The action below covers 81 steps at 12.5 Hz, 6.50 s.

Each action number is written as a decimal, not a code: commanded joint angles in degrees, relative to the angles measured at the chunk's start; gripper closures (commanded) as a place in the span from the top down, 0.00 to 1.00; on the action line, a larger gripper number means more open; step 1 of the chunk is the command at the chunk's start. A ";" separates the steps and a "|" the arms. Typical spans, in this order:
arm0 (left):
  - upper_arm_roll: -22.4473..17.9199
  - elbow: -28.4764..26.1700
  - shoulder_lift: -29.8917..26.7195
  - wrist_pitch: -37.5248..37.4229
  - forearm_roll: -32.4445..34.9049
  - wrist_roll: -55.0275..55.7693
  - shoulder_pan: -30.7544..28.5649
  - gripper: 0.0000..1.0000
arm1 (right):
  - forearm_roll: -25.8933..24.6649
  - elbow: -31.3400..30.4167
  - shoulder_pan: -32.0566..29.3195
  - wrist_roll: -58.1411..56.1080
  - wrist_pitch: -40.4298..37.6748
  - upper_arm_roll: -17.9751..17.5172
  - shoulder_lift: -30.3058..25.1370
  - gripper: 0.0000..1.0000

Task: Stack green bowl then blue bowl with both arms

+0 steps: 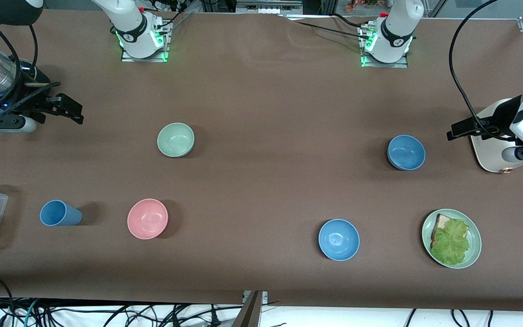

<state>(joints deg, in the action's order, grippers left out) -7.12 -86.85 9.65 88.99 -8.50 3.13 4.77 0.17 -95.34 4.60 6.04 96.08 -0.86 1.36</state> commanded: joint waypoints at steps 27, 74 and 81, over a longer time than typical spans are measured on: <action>0.09 2.03 0.90 -1.28 1.11 0.56 0.07 1.00 | 7.56 -34.62 3.40 -0.61 43.20 -6.51 9.71 0.98; 0.01 2.03 5.01 -1.28 1.90 0.47 0.07 1.00 | 3.78 1.74 8.59 3.63 -2.21 7.81 3.03 1.00; -0.35 1.94 14.16 4.17 1.20 -15.42 -5.38 1.00 | 4.13 3.41 8.06 1.96 -2.91 8.95 3.21 1.00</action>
<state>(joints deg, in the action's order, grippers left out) -7.68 -86.53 21.91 92.77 -8.39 -8.30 0.79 3.76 -92.88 12.94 9.02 93.91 7.85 4.54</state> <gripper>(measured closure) 0.000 0.000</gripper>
